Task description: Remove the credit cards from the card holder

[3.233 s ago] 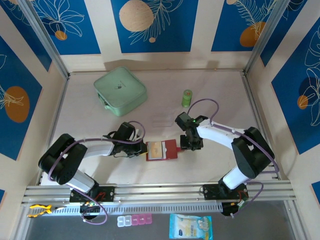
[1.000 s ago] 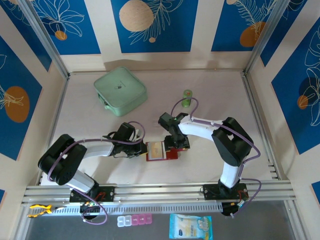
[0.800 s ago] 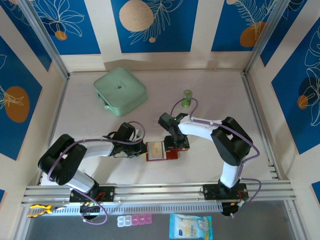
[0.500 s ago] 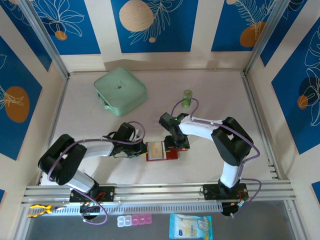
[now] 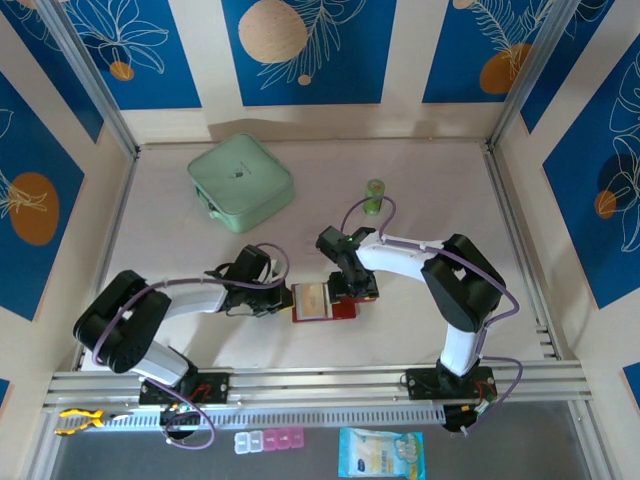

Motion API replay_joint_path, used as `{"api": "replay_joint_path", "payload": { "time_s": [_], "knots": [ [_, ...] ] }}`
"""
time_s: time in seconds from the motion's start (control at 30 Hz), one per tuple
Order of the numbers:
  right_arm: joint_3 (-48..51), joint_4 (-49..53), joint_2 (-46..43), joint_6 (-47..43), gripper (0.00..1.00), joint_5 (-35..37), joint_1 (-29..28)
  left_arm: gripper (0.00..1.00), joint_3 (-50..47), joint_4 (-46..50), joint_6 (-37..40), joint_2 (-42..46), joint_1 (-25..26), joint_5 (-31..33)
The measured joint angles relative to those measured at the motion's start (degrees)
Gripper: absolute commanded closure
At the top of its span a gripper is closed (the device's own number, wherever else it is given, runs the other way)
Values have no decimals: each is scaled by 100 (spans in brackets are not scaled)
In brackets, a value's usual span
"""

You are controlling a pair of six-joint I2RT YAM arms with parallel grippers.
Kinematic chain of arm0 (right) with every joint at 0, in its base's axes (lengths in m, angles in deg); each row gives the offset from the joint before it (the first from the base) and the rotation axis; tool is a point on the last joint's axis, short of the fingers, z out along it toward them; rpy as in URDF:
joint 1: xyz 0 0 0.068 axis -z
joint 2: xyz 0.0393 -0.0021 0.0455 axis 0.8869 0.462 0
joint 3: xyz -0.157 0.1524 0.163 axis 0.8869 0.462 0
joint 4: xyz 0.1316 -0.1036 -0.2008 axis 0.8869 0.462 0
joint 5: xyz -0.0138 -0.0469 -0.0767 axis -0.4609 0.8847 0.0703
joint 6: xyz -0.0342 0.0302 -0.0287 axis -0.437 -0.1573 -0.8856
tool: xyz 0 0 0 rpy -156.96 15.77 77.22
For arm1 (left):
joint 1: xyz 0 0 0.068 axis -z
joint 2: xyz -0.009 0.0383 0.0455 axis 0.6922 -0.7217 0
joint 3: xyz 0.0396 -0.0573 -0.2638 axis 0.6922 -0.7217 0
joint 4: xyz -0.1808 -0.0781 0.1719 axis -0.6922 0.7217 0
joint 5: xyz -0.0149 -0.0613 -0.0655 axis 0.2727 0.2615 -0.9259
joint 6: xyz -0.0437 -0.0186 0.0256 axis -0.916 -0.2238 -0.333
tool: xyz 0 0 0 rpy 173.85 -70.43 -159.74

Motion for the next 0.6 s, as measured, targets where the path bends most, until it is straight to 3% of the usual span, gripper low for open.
{"api": "replay_joint_path", "payload": {
  "time_s": [0.37,0.6],
  "knots": [
    [-223,164,-105,61,29,79,-201,100,407,680,44,212,15,181],
    [-365,85,-817,175,33,57,-240,100,758,756,109,251,44,184]
  ]
}}
